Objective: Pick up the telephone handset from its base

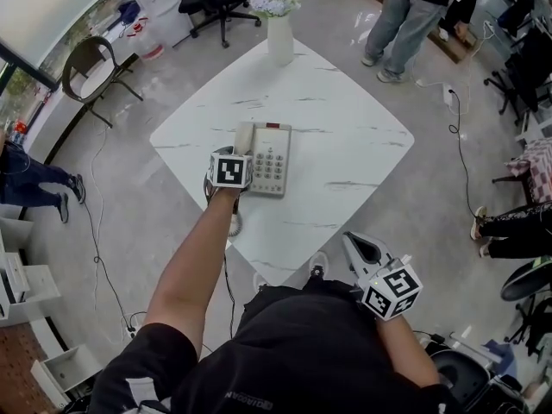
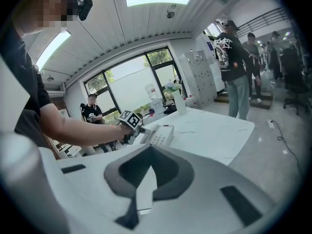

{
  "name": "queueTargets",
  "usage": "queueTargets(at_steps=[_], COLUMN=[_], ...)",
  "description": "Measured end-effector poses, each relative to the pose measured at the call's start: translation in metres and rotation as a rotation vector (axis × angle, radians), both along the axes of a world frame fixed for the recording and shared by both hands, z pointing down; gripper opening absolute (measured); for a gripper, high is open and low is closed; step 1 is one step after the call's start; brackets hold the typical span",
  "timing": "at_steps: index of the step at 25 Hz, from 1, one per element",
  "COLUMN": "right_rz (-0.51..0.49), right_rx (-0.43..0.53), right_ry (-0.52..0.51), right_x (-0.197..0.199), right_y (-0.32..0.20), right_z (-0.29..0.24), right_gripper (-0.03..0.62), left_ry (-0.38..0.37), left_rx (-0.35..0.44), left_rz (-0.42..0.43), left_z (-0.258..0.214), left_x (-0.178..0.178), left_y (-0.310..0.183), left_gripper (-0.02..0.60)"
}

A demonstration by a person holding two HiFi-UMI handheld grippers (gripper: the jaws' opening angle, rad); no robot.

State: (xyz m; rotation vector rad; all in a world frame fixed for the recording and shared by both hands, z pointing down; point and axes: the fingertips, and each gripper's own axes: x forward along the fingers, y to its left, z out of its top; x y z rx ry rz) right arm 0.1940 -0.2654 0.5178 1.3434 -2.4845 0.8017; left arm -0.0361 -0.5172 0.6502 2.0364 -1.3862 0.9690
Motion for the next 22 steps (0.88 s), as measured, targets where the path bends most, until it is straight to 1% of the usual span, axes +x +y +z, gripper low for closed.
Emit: queueTargets(at_steps=[4,11,18,22], right_rz=[0.002,0.005,0.012,0.014], right_rx=[-0.017,-0.033,-0.043,-0.038], right_ry=[-0.002,-0.003,-0.007,-0.008], right_x=[0.006,0.013,0.019,0.017], right_y=[-0.001,-0.005,-0.004,-0.003], right_z=[0.005,0.012,0.015,0.012], right_gripper=[0.000,0.000,0.000,0.000], left_ry=[0.012,0.013,-0.010,0.000], left_rx=[-0.026,-0.074,-0.086,-0.084], left_rz=[-0.014,-0.013,-0.016,-0.034], left_z=[0.009,0.020,0.023,0.024], left_x=[0.001,0.005,0.006,0.006], left_y=[-0.007,-0.012,-0.014,-0.013], left_gripper=[0.236,0.239,0.241,0.232])
